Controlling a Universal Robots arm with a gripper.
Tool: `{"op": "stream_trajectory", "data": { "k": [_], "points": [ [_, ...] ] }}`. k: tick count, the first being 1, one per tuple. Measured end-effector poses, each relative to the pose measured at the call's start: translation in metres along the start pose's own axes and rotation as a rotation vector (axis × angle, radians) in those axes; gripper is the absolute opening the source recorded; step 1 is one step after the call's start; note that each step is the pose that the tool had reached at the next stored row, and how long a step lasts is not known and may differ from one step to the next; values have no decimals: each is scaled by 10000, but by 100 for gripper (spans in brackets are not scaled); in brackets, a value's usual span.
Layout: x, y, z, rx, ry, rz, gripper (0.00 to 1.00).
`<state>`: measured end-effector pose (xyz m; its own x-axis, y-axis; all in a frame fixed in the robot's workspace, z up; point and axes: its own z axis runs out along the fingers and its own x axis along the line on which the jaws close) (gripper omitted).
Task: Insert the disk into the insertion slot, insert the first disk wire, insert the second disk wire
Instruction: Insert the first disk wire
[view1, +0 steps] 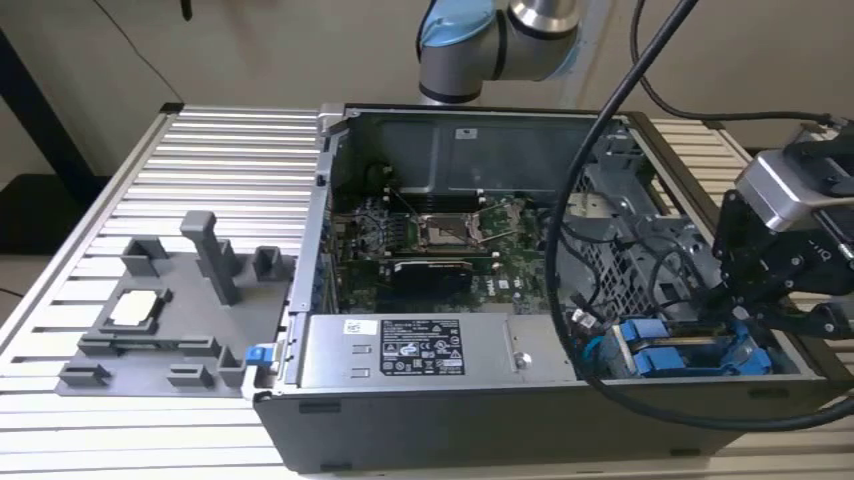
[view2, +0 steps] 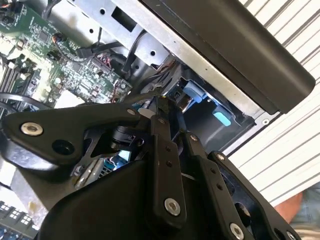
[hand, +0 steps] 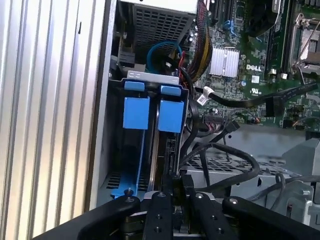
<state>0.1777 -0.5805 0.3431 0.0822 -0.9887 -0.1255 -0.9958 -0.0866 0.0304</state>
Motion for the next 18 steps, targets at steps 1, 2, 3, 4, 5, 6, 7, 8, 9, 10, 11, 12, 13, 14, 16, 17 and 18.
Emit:
{"op": "stream_trajectory", "data": {
  "k": [1, 2, 3, 4, 5, 6, 7, 8, 9, 10, 11, 12, 13, 14, 16, 17, 18],
  "points": [
    [0, -1, 1, 8, 3, 68, 19],
    [1, -1, 3, 17, 2, 150, 19],
    [1, 0, 5, 31, -3, 264, 19],
    [1, 0, 5, 43, -5, 361, 19],
    [1, 0, 5, 55, -7, 451, 19],
    [2, 4, 6, 61, -10, 509, 19],
    [2, 9, 9, 65, -15, 543, 19],
    [1, 16, 10, 67, -16, 557, 19],
    [0, 25, 10, 69, -14, 560, 19],
    [1, 32, 10, 69, -13, 560, 19],
    [2, 35, 11, 68, -13, 560, 19],
    [9, 36, 10, 68, -10, 559, 19],
    [21, 37, 9, 68, -10, 559, 19],
    [34, 39, 9, 68, -12, 562, 19],
    [46, 41, 9, 69, -10, 569, 19],
    [46, 41, 12, 69, -6, 572, 19],
    [47, 42, 16, 70, 5, 574, 19]
  ]
}}
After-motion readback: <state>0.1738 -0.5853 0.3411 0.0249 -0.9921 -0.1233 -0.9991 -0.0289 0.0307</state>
